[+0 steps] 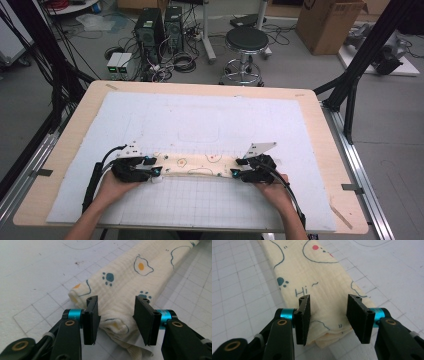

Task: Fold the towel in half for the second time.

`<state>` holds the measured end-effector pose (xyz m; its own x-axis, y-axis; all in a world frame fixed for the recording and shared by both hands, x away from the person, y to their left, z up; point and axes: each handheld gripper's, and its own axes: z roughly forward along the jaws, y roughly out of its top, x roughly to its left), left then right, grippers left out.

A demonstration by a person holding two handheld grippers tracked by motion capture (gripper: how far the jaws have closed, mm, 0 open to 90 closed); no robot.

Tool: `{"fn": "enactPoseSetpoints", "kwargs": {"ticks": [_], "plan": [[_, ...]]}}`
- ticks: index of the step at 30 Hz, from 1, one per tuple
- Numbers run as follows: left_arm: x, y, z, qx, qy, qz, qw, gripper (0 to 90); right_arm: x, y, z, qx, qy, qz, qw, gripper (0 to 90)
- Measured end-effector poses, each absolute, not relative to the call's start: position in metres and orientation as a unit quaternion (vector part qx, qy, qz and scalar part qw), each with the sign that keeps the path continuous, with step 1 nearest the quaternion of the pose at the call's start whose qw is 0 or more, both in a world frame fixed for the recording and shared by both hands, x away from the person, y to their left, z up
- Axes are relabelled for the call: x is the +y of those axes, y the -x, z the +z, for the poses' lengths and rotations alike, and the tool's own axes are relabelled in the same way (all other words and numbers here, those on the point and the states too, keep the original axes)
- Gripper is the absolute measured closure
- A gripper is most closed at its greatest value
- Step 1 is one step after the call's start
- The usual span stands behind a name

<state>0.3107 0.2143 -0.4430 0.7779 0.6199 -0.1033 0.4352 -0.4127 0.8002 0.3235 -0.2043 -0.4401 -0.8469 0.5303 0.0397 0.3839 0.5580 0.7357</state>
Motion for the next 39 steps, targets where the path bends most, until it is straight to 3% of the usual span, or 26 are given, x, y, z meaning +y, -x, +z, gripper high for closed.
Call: {"fn": "enactPoseSetpoints", "kwargs": {"ticks": [8,19,28,35,39], "plan": [[0.219,-0.311,-0.435,0.324,-0.82,0.107,0.459,50.8,-0.208,-0.325,-0.436,0.861,-0.282,0.416,0.075,46.1],[0.222,-0.334,-0.435,0.384,-0.793,0.12,0.459,53.0,-0.218,-0.344,-0.431,0.832,-0.352,0.422,0.081,46.3],[0.225,-0.346,-0.446,0.403,-0.796,0.065,0.447,59.8,-0.221,-0.352,-0.441,0.832,-0.37,0.412,0.036,57.8],[0.222,-0.344,-0.447,0.398,-0.8,0.062,0.444,72.1,-0.22,-0.353,-0.443,0.838,-0.36,0.409,0.015,74.0],[0.221,-0.342,-0.445,0.396,-0.801,0.072,0.444,77.2,-0.219,-0.352,-0.441,0.841,-0.354,0.409,0.016,78.9]]}}
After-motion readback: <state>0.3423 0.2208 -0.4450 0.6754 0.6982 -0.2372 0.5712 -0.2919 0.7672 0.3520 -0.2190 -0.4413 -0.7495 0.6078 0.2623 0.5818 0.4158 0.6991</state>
